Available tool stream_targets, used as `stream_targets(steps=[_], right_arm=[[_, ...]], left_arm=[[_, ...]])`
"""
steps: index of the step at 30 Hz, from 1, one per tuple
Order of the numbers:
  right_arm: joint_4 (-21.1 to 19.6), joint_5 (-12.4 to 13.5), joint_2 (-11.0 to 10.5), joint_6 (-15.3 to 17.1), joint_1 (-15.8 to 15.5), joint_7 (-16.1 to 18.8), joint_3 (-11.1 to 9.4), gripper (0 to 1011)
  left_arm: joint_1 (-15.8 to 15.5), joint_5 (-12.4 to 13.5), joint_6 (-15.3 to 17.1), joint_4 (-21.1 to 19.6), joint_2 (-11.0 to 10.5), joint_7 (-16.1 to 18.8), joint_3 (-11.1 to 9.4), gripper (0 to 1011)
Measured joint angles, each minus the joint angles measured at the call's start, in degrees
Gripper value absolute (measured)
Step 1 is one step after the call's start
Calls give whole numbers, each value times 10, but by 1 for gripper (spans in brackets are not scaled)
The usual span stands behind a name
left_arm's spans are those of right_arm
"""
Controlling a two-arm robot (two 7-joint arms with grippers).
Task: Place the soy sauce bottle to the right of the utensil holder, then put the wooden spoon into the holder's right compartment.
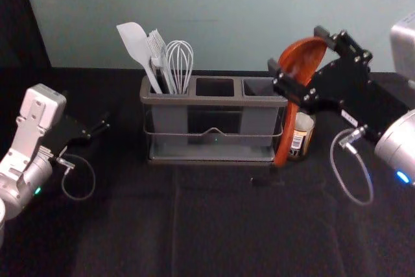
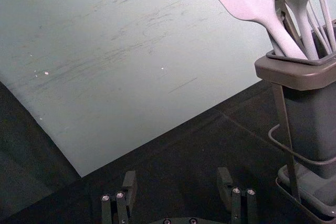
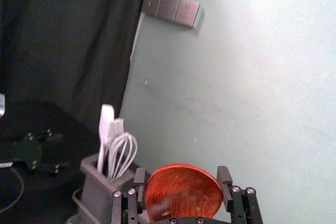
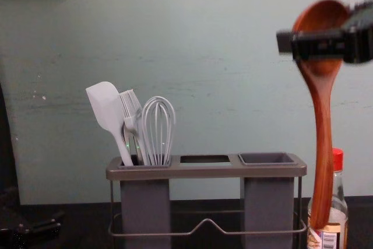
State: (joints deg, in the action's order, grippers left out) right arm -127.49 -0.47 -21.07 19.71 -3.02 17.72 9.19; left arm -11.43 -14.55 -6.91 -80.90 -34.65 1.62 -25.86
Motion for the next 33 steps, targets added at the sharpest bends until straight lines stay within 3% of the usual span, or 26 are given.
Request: stream_targets(steps=[8, 18, 33], right_arm=[[-4, 3, -12, -16, 28, 4, -9, 842], [19, 26, -19, 5, 88, 18, -13, 842], [95, 39, -20, 6, 180, 21, 21, 842]], left_arm=[[0, 0, 0, 0, 0, 0, 0, 1005], [0, 0, 0, 0, 0, 0, 0, 1005], [0, 0, 0, 0, 0, 0, 0, 1005]])
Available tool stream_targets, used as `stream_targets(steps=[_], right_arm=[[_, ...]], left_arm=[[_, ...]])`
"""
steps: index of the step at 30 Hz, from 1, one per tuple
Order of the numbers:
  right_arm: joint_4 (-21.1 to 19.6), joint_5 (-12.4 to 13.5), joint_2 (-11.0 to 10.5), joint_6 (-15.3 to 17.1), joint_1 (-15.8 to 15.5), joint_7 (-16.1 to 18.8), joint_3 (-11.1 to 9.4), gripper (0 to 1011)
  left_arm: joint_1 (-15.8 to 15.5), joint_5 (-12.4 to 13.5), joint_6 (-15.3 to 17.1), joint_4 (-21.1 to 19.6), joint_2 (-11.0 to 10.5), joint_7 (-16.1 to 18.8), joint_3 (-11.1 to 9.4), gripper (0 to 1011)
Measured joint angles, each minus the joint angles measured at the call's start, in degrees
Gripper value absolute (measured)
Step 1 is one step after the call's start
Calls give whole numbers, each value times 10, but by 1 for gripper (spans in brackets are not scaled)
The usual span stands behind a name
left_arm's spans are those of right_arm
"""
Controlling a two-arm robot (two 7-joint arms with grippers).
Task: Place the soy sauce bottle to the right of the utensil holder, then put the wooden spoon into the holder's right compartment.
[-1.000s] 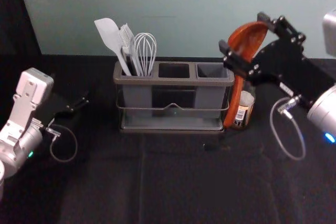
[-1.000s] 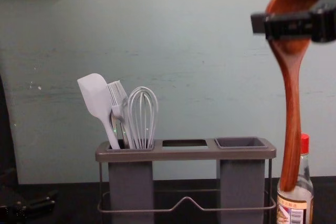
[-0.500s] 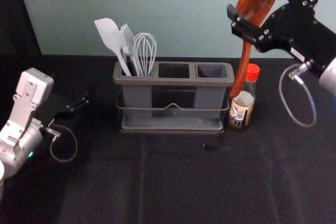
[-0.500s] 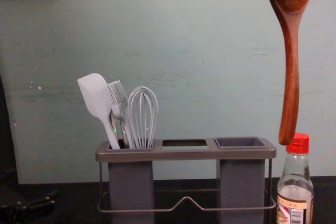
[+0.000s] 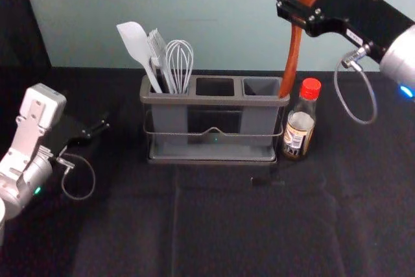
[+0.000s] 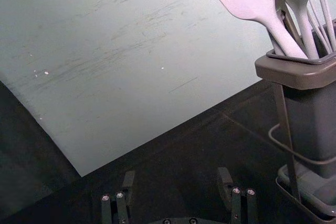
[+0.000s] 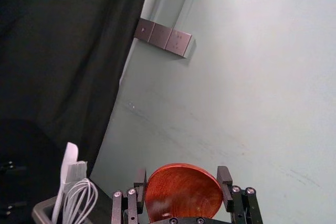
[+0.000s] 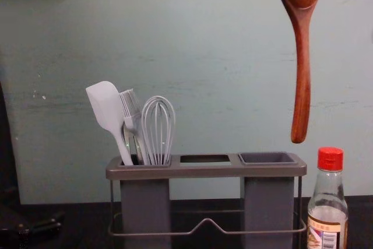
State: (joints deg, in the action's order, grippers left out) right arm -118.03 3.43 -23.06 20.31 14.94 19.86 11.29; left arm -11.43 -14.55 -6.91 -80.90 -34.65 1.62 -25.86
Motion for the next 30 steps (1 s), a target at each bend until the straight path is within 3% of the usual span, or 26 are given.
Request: stream_targets(steps=[15, 30], right_arm=[[68, -18, 22, -12, 55, -13, 36, 842], [104, -35, 37, -30, 62, -21, 50, 842]], left_arm=[[0, 0, 0, 0, 0, 0, 0, 1005], [0, 0, 0, 0, 0, 0, 0, 1005]])
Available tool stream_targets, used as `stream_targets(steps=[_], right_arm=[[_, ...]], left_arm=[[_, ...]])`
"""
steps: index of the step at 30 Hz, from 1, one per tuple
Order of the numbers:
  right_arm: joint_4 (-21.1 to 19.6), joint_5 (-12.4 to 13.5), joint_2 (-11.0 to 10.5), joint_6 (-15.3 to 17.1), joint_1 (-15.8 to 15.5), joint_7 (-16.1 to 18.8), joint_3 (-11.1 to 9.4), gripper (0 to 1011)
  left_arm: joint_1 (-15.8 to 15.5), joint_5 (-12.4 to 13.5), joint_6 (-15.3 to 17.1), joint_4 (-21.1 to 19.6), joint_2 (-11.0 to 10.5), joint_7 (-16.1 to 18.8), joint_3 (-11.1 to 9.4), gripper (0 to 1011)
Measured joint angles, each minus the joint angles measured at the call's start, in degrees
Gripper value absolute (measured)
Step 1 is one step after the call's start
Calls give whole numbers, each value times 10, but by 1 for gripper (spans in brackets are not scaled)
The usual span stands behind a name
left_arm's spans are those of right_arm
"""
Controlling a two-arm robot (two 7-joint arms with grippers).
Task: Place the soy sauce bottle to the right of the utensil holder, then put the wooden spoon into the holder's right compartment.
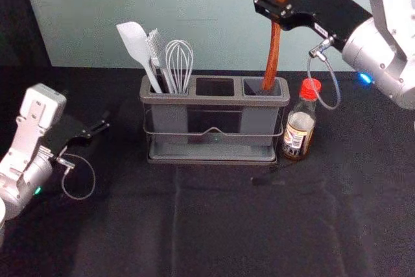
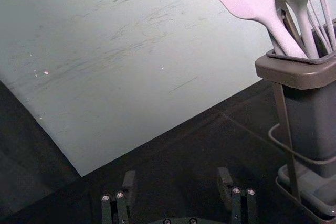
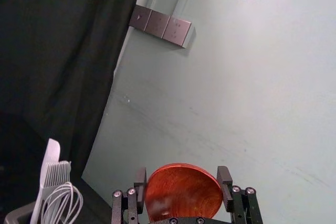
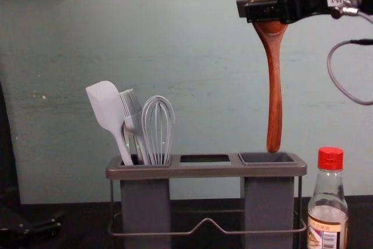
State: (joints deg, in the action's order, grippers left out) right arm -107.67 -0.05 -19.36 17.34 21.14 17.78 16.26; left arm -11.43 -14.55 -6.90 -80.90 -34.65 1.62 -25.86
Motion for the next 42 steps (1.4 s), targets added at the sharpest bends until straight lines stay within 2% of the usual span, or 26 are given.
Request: stream_targets(steps=[21, 42], right_arm=[[50, -15, 13, -50, -10, -6, 5, 842], [80, -28, 11, -74, -31, -4, 14, 842]], left_arm=[[0, 0, 0, 0, 0, 0, 0, 1005], [0, 0, 0, 0, 0, 0, 0, 1005]])
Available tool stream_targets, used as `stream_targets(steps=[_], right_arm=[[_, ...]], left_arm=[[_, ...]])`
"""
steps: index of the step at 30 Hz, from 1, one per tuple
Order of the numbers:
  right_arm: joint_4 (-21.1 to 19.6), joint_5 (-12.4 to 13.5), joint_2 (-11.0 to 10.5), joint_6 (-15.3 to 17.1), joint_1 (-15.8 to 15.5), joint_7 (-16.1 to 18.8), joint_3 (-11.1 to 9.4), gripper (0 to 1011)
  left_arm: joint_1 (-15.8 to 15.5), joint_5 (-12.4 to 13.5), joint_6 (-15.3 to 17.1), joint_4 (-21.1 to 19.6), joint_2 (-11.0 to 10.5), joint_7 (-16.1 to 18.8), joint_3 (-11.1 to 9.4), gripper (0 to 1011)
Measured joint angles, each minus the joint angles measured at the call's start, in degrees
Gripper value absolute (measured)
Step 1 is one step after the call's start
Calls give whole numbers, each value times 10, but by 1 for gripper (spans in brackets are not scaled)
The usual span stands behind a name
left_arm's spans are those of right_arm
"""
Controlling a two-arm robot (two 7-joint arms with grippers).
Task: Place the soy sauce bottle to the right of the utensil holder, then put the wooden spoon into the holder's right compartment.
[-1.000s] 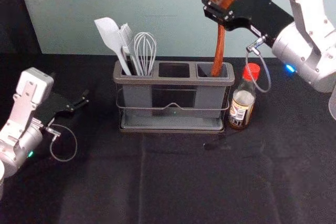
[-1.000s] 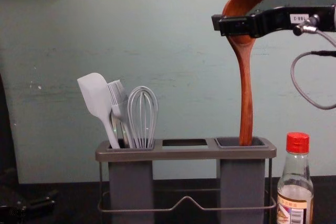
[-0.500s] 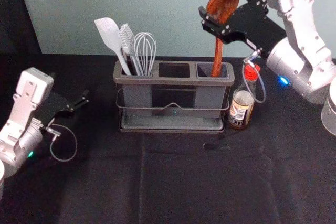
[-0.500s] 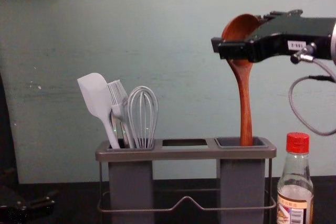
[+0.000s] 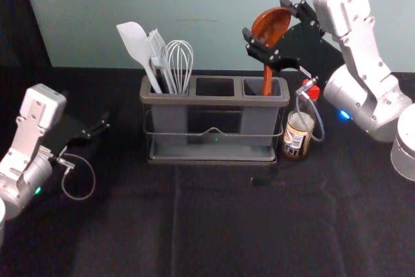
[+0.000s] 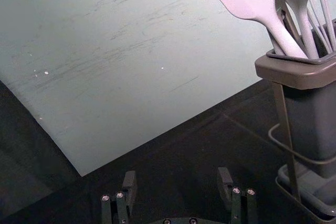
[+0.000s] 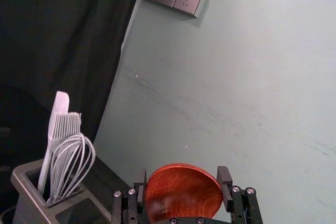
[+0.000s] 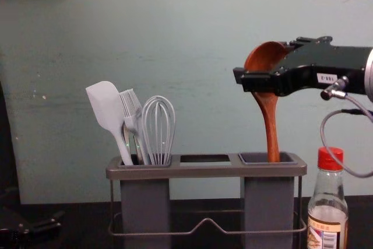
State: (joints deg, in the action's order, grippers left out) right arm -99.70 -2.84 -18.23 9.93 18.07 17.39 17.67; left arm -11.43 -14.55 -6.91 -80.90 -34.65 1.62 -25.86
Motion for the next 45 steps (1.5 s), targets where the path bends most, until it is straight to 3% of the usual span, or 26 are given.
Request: stream_targets(steps=[31, 39, 45], right_arm=[[25, -16, 2, -11, -18, 2, 5, 842], [22, -20, 1, -8, -21, 3, 5, 1002], [11, -21, 1, -7, -25, -1, -1, 1002]], left_arm=[[0, 0, 0, 0, 0, 0, 0, 1005], [0, 0, 0, 0, 0, 0, 0, 1005], [0, 0, 0, 0, 0, 0, 0, 1005]])
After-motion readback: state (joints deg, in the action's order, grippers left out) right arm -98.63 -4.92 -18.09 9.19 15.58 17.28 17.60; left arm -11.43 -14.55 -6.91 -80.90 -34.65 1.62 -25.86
